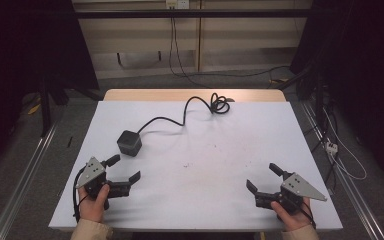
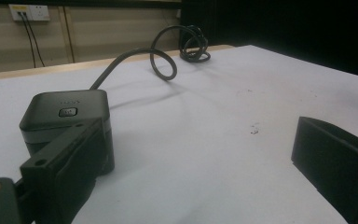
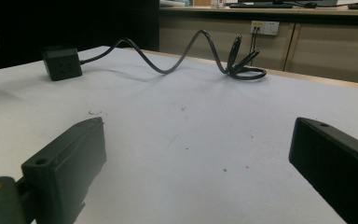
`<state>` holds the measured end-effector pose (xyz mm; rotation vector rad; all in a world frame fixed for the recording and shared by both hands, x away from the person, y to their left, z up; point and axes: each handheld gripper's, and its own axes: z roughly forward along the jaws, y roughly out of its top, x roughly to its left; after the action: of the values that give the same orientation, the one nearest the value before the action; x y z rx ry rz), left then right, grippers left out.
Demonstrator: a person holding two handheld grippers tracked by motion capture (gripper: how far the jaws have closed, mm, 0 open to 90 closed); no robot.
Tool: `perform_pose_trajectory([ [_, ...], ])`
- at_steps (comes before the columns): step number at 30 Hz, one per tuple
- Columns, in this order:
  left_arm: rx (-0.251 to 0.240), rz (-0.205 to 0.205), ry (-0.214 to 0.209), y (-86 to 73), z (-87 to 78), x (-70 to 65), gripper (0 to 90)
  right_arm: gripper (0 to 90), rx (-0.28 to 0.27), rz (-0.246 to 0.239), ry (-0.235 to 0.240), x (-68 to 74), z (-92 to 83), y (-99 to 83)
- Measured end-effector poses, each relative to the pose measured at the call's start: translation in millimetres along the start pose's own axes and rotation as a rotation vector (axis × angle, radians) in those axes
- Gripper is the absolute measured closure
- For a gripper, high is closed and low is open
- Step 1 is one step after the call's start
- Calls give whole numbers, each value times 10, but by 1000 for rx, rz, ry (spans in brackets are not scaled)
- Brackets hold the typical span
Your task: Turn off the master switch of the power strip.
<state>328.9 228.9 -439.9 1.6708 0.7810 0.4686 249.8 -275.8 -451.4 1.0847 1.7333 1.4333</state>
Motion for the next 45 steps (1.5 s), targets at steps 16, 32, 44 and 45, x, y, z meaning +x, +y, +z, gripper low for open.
perform_pose_trajectory([
  [16,-16,-28,-1,40,18,17,33,36,-3,-6,-2,0,2,11],
  [32,3,-41,2,97,85,44,35,36,-5,-9,0,-3,8,16],
  [44,10,-42,7,162,122,78,38,37,-2,-10,1,-1,13,18],
  [45,10,-42,7,162,122,78,38,37,-2,-10,1,-1,13,18],
])
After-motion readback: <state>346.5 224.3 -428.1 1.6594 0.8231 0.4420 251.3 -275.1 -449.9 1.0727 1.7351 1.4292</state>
